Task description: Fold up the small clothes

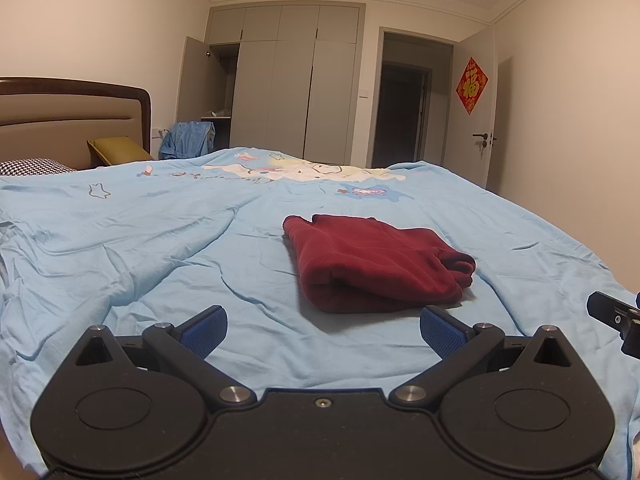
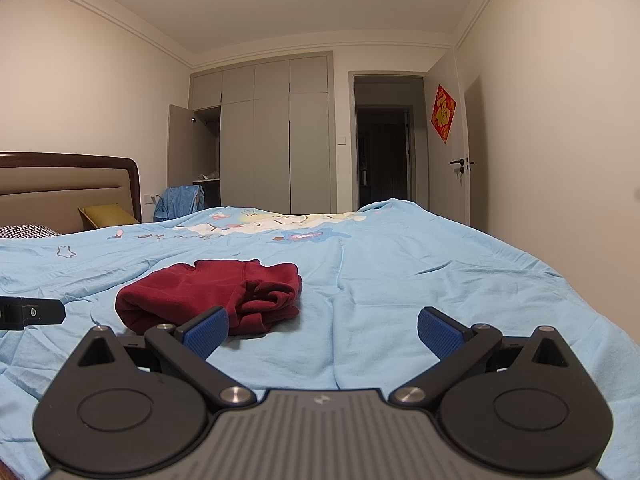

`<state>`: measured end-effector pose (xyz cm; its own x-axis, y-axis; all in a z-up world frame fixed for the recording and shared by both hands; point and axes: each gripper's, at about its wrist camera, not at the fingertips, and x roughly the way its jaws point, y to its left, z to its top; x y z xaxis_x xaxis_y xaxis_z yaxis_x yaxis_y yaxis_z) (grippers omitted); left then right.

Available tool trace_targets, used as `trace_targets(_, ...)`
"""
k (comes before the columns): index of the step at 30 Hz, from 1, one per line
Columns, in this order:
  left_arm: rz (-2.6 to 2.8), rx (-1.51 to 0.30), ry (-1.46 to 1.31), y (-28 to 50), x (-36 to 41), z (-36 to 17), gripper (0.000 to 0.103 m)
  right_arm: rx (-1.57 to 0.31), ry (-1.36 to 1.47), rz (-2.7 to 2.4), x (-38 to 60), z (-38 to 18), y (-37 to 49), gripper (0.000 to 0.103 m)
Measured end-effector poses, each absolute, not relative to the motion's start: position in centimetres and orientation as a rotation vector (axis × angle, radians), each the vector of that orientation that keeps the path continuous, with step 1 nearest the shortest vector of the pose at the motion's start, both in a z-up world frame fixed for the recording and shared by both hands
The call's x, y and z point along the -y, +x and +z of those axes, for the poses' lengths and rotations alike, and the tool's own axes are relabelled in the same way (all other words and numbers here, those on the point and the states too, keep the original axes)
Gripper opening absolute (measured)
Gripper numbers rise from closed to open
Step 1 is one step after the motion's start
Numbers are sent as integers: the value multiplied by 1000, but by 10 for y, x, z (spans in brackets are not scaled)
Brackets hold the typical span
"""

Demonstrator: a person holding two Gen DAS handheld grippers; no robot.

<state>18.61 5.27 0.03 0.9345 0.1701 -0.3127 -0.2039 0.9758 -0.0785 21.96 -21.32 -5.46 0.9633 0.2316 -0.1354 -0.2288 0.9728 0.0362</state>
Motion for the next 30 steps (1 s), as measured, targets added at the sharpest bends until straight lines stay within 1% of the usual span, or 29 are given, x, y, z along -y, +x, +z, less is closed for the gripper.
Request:
trace_targets(12,183,-360,-94,190,-45,-4,102,-140,20,233,213,-54,219,103)
trace_targets(30,203,-366,-123,189,-50,-3,102,-158,22,234,213,-59,221,103)
